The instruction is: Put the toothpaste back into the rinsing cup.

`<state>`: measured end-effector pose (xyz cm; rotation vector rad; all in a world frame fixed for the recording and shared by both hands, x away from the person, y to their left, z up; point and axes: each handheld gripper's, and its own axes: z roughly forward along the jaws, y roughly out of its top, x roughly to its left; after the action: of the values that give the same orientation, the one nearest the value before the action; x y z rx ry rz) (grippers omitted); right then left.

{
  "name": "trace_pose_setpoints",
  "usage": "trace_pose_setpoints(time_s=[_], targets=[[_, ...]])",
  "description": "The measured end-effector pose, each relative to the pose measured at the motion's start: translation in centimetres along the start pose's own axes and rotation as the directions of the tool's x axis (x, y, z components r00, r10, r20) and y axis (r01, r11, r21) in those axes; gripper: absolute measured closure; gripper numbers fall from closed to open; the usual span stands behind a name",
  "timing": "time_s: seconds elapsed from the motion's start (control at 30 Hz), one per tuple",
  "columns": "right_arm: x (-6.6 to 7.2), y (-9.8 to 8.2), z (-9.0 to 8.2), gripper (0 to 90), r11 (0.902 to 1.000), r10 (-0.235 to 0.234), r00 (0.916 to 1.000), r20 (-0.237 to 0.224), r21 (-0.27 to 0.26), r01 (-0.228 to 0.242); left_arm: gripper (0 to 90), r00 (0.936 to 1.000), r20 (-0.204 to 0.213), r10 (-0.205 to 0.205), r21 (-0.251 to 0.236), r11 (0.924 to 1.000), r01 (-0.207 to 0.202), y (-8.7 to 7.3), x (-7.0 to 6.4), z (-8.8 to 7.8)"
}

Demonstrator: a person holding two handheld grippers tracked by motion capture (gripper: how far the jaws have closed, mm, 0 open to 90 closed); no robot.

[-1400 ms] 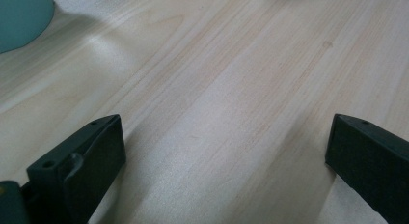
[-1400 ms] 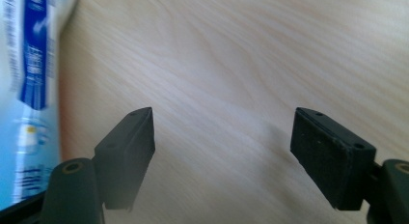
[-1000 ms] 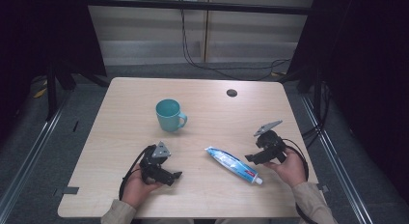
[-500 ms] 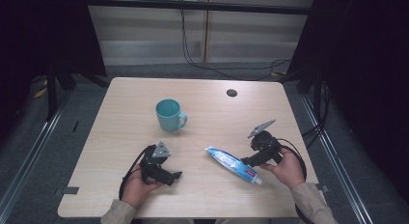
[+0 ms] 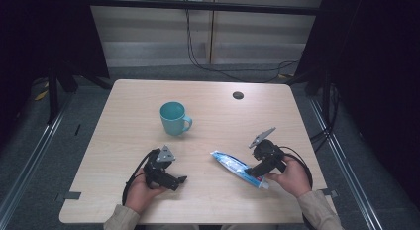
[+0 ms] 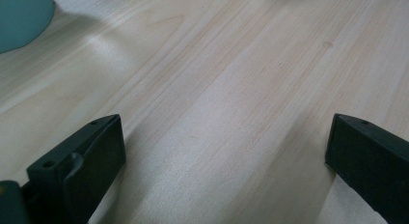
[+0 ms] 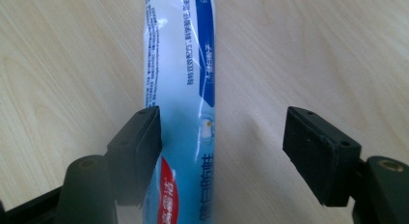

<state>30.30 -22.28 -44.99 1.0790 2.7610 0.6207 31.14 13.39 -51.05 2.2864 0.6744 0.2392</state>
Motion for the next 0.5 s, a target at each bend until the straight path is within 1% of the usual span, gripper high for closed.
trace_pose_setpoints(time_s=[0.1, 0.17, 0.27, 0.3, 0.4, 0.47, 0.5], targets=[[0.2, -0.25, 0.34, 29.1, 1.0, -0.006, 0.9998, -0.02, -0.005, 0.006, 0.0, 1.0, 0.0, 0.0, 0.0, 1.0, 0.0, 0.0, 0.0, 0.0], [0.36, -0.27, 0.41, 29.2, 1.0, 0.0, 0.9997, -0.025, 0.001, 0.0, 0.0, 1.0, 0.0, -0.001, 0.0, 1.0, 0.001, 0.0, -0.01, 0.0], [0.53, -0.23, 0.51, 29.2, 0.9998, -0.013, 0.9996, -0.026, 0.012, 0.013, 0.0, 1.0, 0.0, 0.0, 0.0, 1.0, 0.0, 0.0, 0.0, 0.0], [0.68, -0.14, 0.54, 29.4, 0.9995, -0.021, 0.9996, -0.02, 0.025, 0.021, 0.0, 1.0, 0.0, -0.001, 0.0, 1.0, 0.001, 0.0, 0.0, 0.0], [0.92, -0.13, 0.58, 30.2, 0.999, -0.032, 0.9994, -0.014, 0.032, 0.032, 0.0, 1.0, 0.0, -0.001, 0.0, 1.0, 0.001, 0.0, -0.01, 0.0], [0.89, -0.25, 0.7, 30.3, 0.9984, -0.037, 0.9991, -0.022, 0.042, 0.038, 0.0, 1.0, 0.0, -0.001, 0.0, 1.0, 0.001, 0.0, 0.0, 0.0], [0.95, -0.34, 0.76, 31.4, 0.9984, -0.031, 0.9992, -0.025, 0.047, 0.032, 0.0, 1.0, 0.0, -0.001, 0.0, 1.0, 0.001, 0.0, -0.01, 0.0]])
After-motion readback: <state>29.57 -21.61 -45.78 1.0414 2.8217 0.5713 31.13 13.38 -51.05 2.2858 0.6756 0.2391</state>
